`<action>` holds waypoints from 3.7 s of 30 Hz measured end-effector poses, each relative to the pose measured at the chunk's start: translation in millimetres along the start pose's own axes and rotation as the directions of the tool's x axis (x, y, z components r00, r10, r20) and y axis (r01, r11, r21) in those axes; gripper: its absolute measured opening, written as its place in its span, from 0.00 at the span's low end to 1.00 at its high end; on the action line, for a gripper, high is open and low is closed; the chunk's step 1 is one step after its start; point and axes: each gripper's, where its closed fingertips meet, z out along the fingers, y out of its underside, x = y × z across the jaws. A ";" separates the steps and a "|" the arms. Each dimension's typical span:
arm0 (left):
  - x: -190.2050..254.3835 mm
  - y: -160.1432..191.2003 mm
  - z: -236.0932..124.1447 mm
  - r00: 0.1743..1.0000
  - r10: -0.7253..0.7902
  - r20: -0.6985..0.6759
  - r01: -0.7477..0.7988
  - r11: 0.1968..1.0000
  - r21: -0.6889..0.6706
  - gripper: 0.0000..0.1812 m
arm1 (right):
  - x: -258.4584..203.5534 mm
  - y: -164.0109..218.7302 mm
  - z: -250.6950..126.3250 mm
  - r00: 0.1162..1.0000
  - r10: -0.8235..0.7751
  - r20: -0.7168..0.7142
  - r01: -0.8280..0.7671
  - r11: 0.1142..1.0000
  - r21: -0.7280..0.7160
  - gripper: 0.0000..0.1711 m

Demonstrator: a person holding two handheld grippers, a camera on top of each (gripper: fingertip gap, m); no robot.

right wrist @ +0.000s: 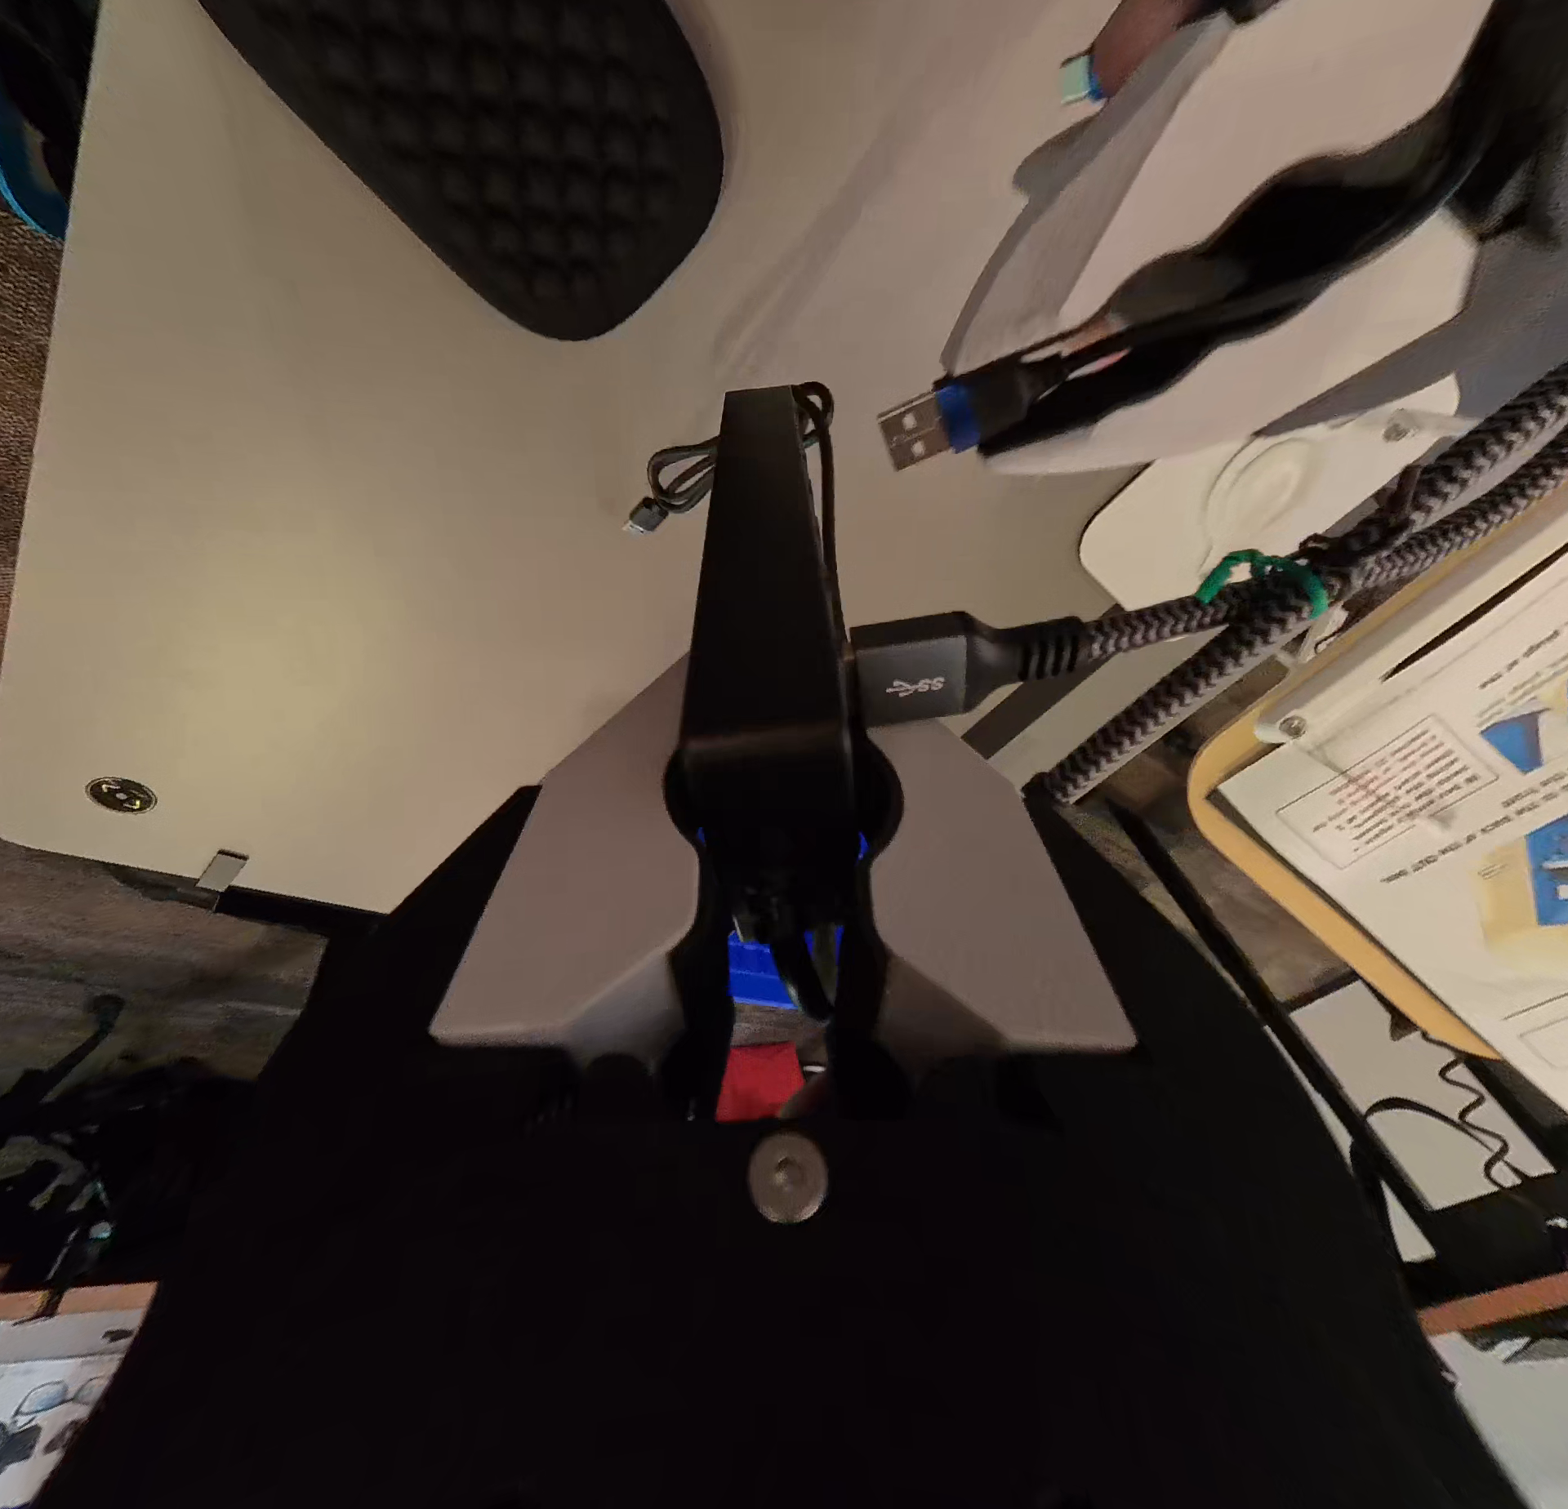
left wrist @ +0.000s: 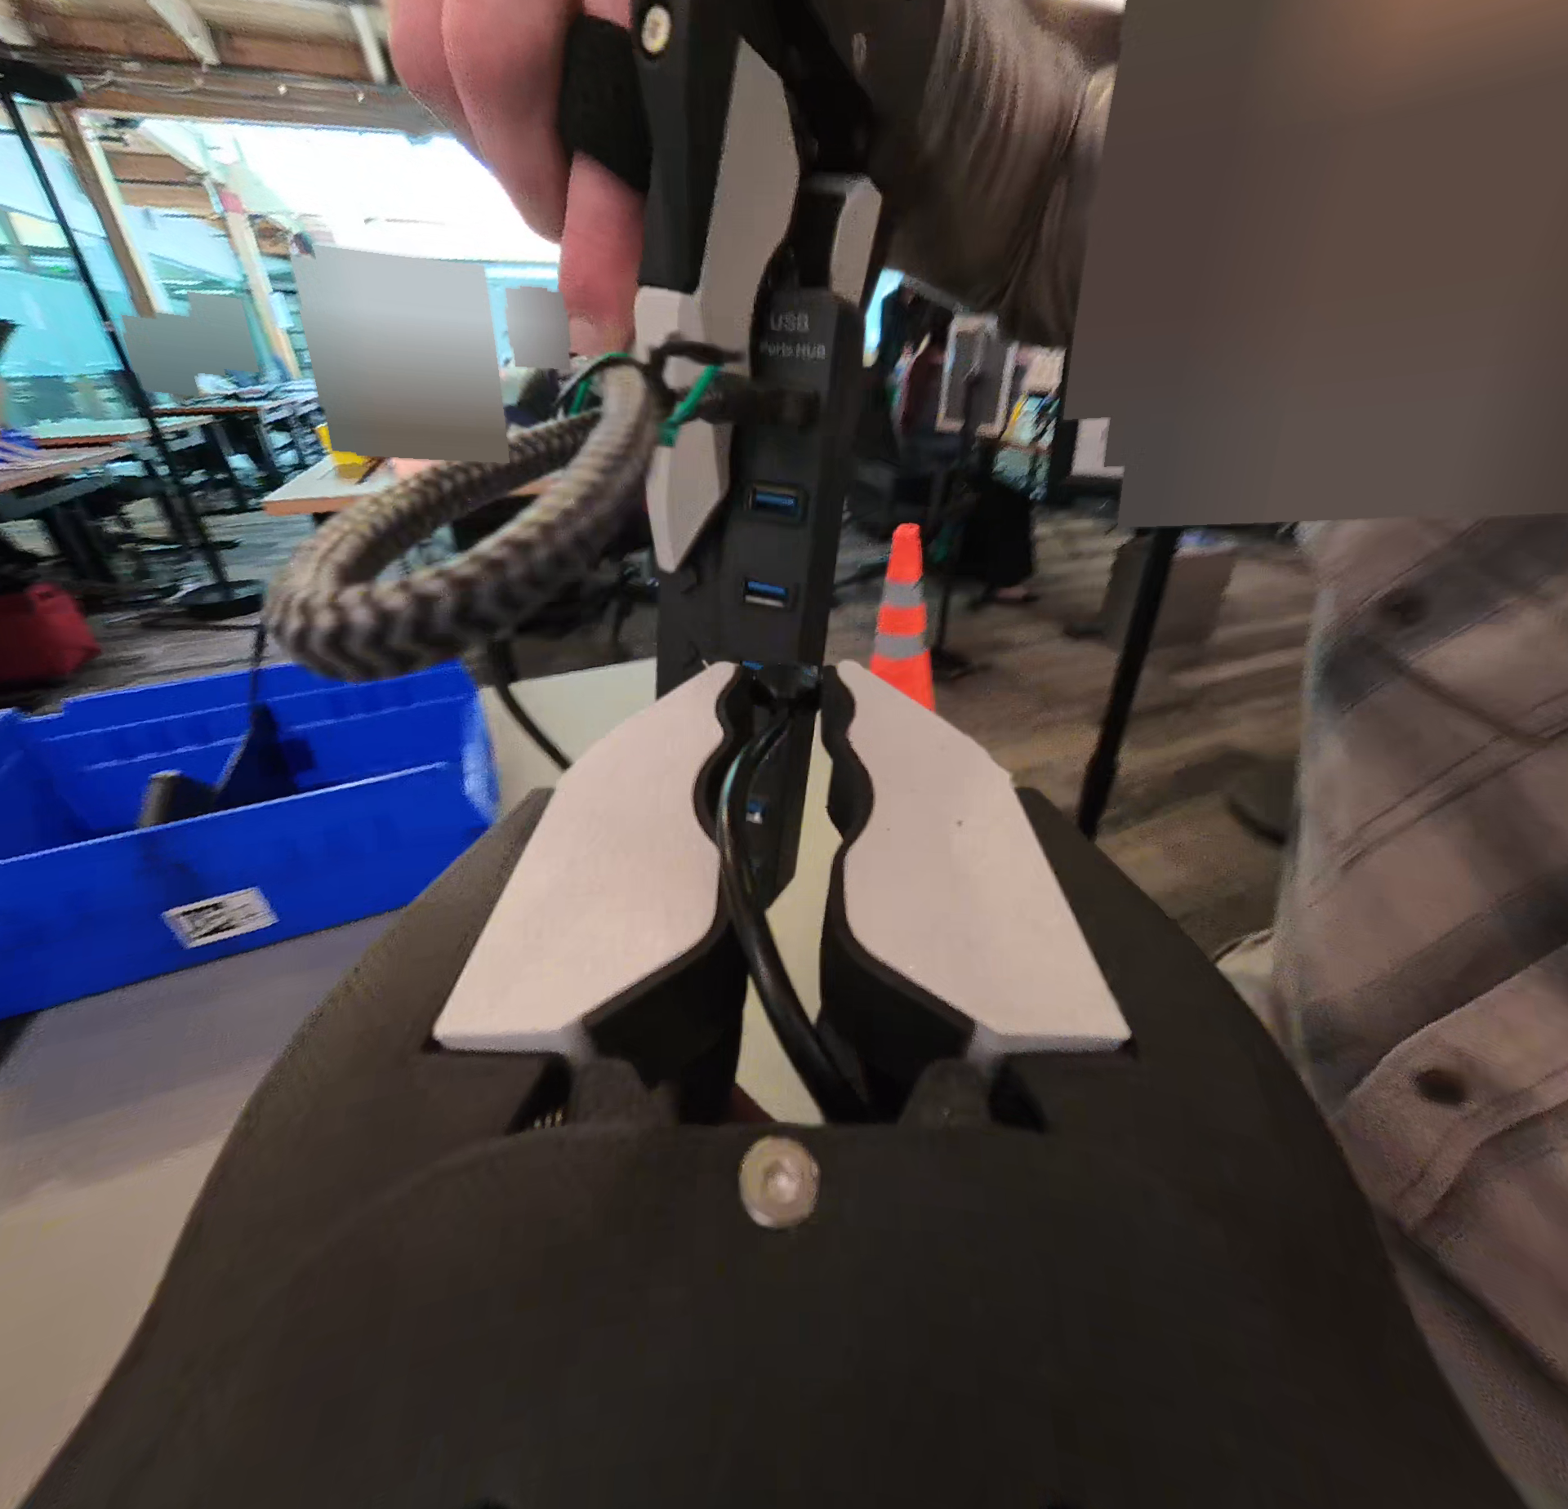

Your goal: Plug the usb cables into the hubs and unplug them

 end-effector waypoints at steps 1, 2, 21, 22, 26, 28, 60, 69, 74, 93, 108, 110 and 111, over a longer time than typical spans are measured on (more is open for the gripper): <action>-3.4 5.0 -1.6 0.999 0.041 0.029 -0.039 0.998 -0.047 0.08 | -1.7 4.0 2.5 1.000 0.009 0.004 -0.009 1.000 -0.008 0.14; -6.2 10.8 -2.7 0.995 0.087 0.052 -0.081 0.992 -0.100 0.09 | -3.5 7.2 4.6 1.000 0.018 0.007 -0.018 1.000 -0.013 0.14; -62.0 180.7 -85.0 0.388 0.634 -0.669 -0.591 -0.385 -0.708 0.08 | -37.0 9.3 24.6 0.997 0.073 0.025 -0.074 0.997 0.009 0.14; -60.6 187.8 -88.4 0.360 0.598 -0.716 -0.605 -0.435 -0.667 0.08 | -38.3 8.1 25.3 0.997 0.073 0.025 -0.073 0.997 0.012 0.14; -45.8 216.4 -92.7 0.285 0.462 -0.840 -0.683 -0.518 -0.516 0.08 | -43.9 4.9 26.6 0.997 0.075 0.019 -0.075 0.997 0.026 0.14; -37.6 228.1 -92.7 0.271 0.409 -0.871 -0.709 -0.528 -0.468 0.08 | -47.4 3.6 27.0 0.997 0.080 0.017 -0.081 0.996 0.039 0.14; -14.3 166.9 -105.1 0.967 0.255 0.004 -0.105 0.413 -0.905 0.47 | -61.2 6.4 34.5 0.995 0.096 -0.012 -0.094 0.991 0.099 0.14; -33.8 156.3 -112.8 0.963 0.117 0.244 0.117 0.633 -0.765 0.37 | -63.7 3.2 31.9 0.995 0.100 -0.015 -0.098 0.988 0.116 0.14; 3.4 145.5 -135.4 0.966 0.255 0.037 -0.113 0.551 -0.826 0.30 | -65.1 3.6 31.8 0.994 0.106 -0.022 -0.102 0.986 0.129 0.14; 71.2 230.5 -156.2 0.888 0.343 -0.305 -0.398 0.243 -0.885 0.04 | -40.2 -18.6 72.4 0.966 0.239 -0.093 -0.213 0.950 0.229 0.14; 46.8 229.4 -139.4 0.948 -0.265 0.177 0.278 0.420 -0.864 0.04 | -20.7 -16.8 145.5 0.643 0.474 -0.602 -0.489 0.859 0.153 0.14; 40.6 229.6 -138.5 0.922 -0.324 0.214 0.340 0.410 -0.846 0.04 | -23.5 -23.4 149.4 0.625 0.469 -0.624 -0.509 0.851 0.130 0.14; 35.7 229.7 -138.7 0.910 -0.341 0.236 0.369 0.407 -0.835 0.04 | -25.2 -26.4 152.7 0.623 0.468 -0.627 -0.516 0.848 0.120 0.14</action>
